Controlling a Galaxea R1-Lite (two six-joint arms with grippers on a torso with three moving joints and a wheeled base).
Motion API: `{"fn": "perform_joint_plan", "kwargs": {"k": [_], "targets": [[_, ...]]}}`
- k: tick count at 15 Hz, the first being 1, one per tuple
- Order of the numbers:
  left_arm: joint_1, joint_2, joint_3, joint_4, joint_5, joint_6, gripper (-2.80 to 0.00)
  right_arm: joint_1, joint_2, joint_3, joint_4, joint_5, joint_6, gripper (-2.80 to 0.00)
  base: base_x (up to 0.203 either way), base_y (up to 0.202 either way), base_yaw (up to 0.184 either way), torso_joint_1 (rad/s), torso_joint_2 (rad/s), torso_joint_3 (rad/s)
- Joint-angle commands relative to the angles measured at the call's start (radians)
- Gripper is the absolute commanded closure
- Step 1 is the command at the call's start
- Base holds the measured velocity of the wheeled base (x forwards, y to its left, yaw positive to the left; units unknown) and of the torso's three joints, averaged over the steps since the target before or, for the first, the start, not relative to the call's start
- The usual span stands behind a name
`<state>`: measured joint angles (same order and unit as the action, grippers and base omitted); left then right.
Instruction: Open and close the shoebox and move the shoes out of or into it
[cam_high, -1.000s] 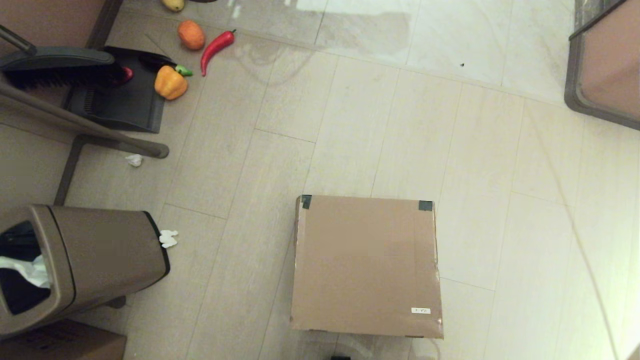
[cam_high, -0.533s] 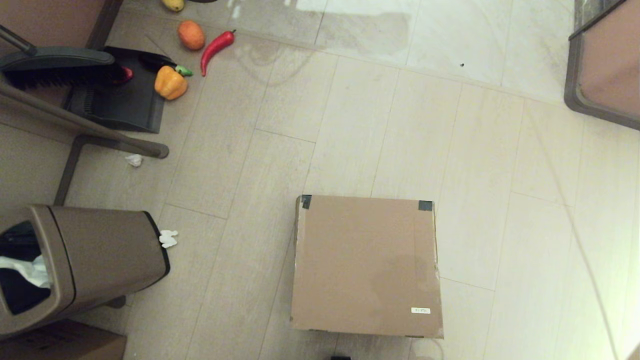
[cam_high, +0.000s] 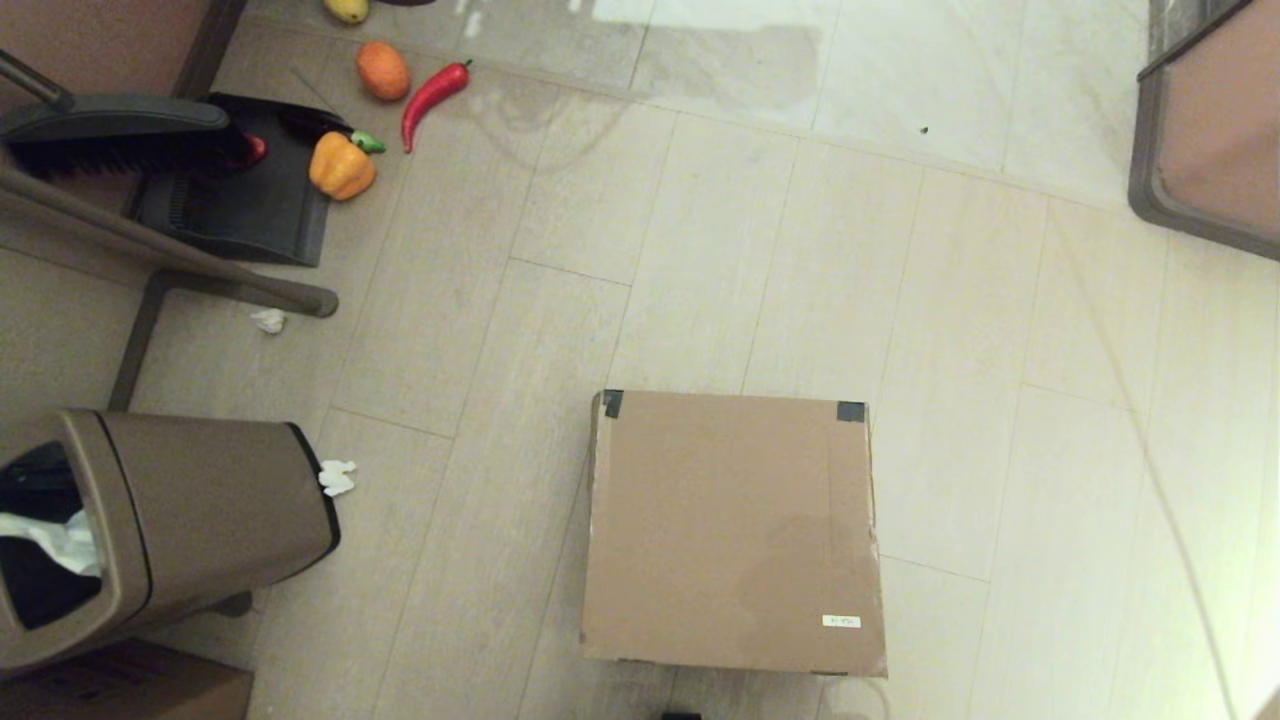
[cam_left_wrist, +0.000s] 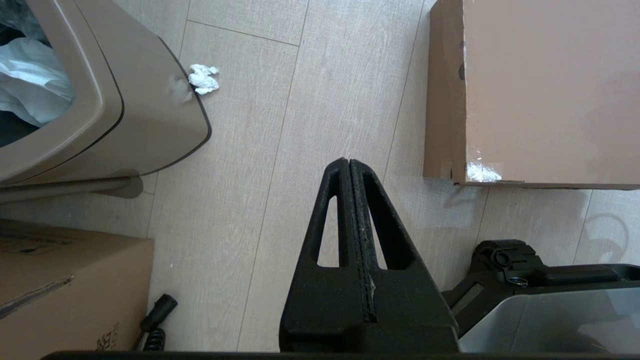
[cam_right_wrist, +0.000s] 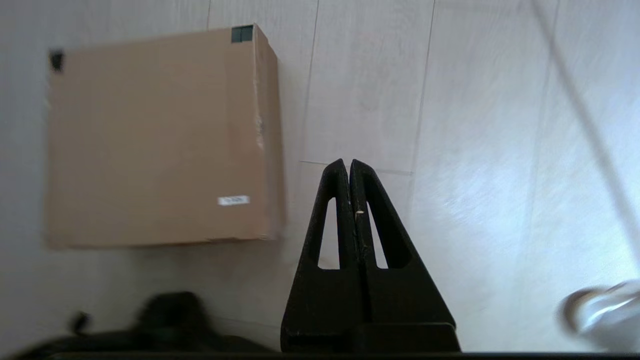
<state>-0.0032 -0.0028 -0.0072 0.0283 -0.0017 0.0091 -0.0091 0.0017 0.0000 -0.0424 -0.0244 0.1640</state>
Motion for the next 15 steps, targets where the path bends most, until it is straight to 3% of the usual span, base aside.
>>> {"fn": "perform_joint_plan", "kwargs": {"k": [1, 2, 3, 6, 15], "targets": [[0.000, 0.003, 0.000, -0.001, 0.000, -0.001, 0.00, 0.000, 0.000, 0.001, 0.000, 0.006, -0.163, 0.00, 0.000, 0.000, 0.000, 0.000, 0.00, 0.000], [0.000, 0.003, 0.000, -0.001, 0.000, 0.000, 0.00, 0.000, 0.000, 0.001, 0.015, 0.019, -0.291, 0.00, 0.000, 0.000, 0.000, 0.000, 0.00, 0.000], [0.000, 0.003, 0.000, -0.001, 0.000, 0.000, 0.00, 0.000, 0.000, 0.001, 0.028, 0.040, -0.338, 0.00, 0.000, 0.000, 0.000, 0.000, 0.00, 0.000], [0.000, 0.003, 0.000, -0.001, 0.000, 0.000, 0.00, 0.000, 0.000, 0.000, 0.033, 0.034, -0.198, 0.00, 0.000, 0.000, 0.000, 0.000, 0.00, 0.000], [0.000, 0.003, 0.000, -0.001, 0.000, 0.000, 0.00, 0.000, 0.000, 0.002, 0.035, 0.035, -0.215, 0.00, 0.000, 0.000, 0.000, 0.000, 0.00, 0.000]]}}
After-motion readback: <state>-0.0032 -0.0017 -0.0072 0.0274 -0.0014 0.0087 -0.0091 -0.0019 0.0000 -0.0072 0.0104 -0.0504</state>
